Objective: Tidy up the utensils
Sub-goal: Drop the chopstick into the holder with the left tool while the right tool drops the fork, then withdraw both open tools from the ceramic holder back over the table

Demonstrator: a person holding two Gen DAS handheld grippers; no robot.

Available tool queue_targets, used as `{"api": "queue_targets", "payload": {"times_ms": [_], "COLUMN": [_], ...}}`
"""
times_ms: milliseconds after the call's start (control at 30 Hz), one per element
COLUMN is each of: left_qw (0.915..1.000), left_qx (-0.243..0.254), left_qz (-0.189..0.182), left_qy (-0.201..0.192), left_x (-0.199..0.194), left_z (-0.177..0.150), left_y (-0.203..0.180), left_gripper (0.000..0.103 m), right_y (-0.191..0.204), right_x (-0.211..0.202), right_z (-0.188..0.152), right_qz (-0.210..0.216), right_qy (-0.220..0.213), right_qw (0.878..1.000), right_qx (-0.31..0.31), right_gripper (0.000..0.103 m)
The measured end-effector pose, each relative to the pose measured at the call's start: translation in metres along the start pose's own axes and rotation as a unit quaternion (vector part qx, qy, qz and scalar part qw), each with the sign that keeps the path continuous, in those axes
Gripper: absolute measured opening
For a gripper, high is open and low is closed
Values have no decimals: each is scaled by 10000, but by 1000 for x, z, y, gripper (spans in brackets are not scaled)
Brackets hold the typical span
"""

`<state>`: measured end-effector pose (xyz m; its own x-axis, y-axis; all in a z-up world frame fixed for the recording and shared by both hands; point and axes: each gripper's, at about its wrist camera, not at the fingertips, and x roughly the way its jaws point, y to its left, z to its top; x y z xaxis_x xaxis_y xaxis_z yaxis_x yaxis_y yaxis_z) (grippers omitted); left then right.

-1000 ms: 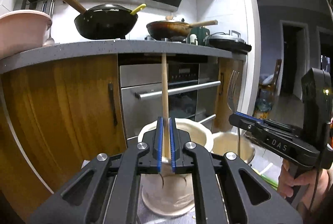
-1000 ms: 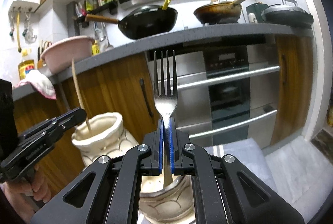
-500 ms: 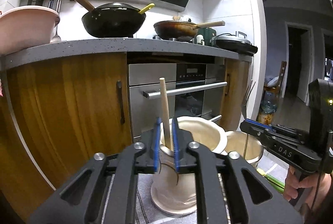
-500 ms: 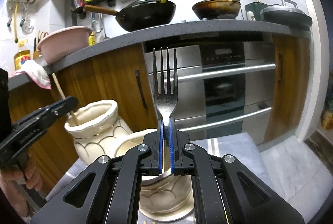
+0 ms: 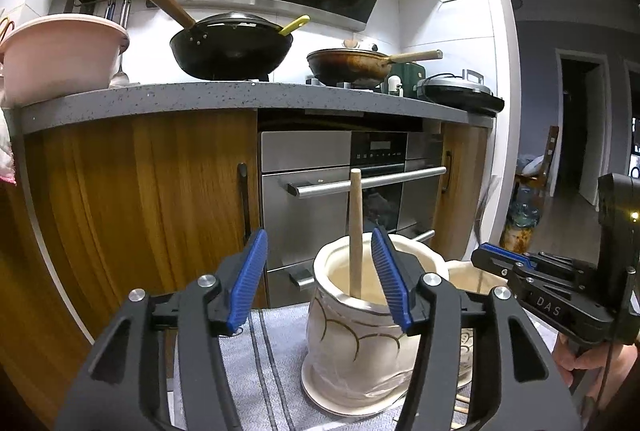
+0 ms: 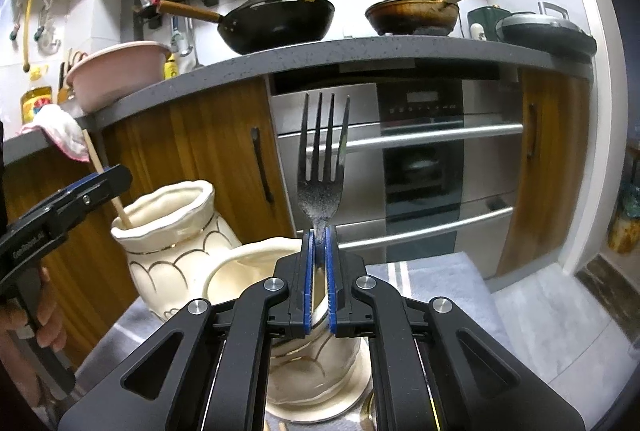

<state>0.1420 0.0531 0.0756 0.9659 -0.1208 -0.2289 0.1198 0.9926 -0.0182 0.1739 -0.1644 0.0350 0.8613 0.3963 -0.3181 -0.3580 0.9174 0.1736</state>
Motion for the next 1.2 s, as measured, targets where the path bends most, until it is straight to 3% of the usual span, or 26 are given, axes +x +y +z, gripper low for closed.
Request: {"api": "queue_targets", "payload": {"times_ms": [33, 167, 233, 300, 467, 500, 833, 1200], "left_qw": [10000, 10000, 10000, 10000, 9998, 9996, 9998, 9989], "left_qx": [-5, -25, -41, -62, -137, -154, -163, -129], "left_qz": [-3, 1, 8, 3, 121, 145, 90, 60], "left_qy": [2, 18, 21, 0, -115, -163, -42, 439], "left_x": [0, 0, -1, -2, -9, -12, -37, -62], "left_z": [0, -1, -1, 0, 2, 1, -11, -48], "left_y": [0, 1, 1, 2, 0, -1, -13, -32], "left_gripper": [57, 61, 65, 70, 98, 97, 98, 98], "right_y": [0, 0, -1, -2, -6, -6, -16, -43], "right_x": [0, -2, -4, -8, -27, -31, -77, -107], "right_z": [0, 1, 2, 4, 12, 13, 10, -22], "right_qz": [-13, 2, 25, 53, 58, 20, -347, -643], "right_qy": [-14, -46, -101, -166, -359, -402, -563, -140], "right_qw": [10000, 10000, 9999, 9998, 9991, 9990, 9975, 9970], "right_qx": [1, 4, 41, 95, 217, 216, 257, 414], "right_gripper": [24, 32, 51, 62, 90, 95, 98, 98]}}
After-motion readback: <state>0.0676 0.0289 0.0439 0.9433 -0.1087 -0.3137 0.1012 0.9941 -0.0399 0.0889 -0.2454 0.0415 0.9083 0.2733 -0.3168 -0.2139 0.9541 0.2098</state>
